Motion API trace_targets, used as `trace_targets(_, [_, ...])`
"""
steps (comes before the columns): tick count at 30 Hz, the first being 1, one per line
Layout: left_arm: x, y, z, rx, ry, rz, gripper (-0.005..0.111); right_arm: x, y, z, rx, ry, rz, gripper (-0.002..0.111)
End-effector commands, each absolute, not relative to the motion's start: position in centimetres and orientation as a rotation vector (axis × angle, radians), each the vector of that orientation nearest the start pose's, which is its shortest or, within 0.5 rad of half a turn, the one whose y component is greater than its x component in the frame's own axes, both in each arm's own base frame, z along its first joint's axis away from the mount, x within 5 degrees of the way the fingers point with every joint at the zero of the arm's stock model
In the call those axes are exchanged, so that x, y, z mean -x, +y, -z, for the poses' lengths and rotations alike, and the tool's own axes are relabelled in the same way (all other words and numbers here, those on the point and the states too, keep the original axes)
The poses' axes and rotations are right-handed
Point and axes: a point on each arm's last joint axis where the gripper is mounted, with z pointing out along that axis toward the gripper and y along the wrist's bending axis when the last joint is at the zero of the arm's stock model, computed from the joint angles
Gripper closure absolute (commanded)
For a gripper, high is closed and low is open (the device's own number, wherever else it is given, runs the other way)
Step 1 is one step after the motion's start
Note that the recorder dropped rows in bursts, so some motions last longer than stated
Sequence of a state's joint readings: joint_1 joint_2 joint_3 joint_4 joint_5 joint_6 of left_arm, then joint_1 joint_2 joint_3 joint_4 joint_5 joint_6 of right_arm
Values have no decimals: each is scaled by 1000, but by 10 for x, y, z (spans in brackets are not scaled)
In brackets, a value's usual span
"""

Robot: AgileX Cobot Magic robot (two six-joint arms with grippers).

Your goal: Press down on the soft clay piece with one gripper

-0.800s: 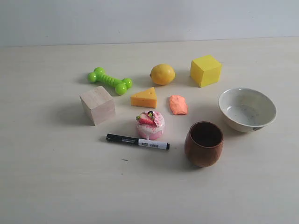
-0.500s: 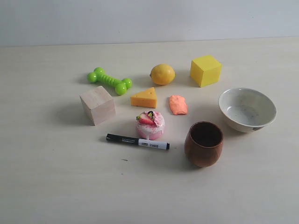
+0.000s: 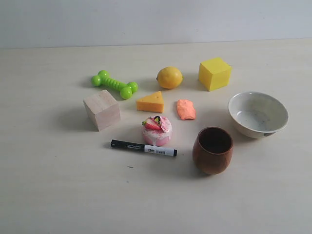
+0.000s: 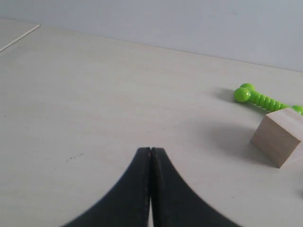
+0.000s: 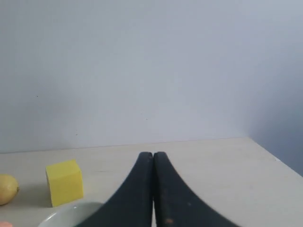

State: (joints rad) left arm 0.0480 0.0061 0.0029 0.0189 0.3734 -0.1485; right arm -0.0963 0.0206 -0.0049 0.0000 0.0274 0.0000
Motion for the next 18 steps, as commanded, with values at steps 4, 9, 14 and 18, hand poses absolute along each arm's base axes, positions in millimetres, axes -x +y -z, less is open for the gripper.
trace_targets(4, [-53,3,-180,174,1840,53,107,-55,-6,-225,-68,1352,85,108])
trace_targets(9, [-53,3,-180,174,1840,53,107,-47,-6,-248,-200,1065,-127,108])
trace_targets(14, [-53,3,-180,174,1840,53,107,-43,-5,-260,-208,1010,-165,108])
trace_targets(18, [-53,3,-180,174,1840,53,107,-40,-4,-287,-194,1088,-140,108])
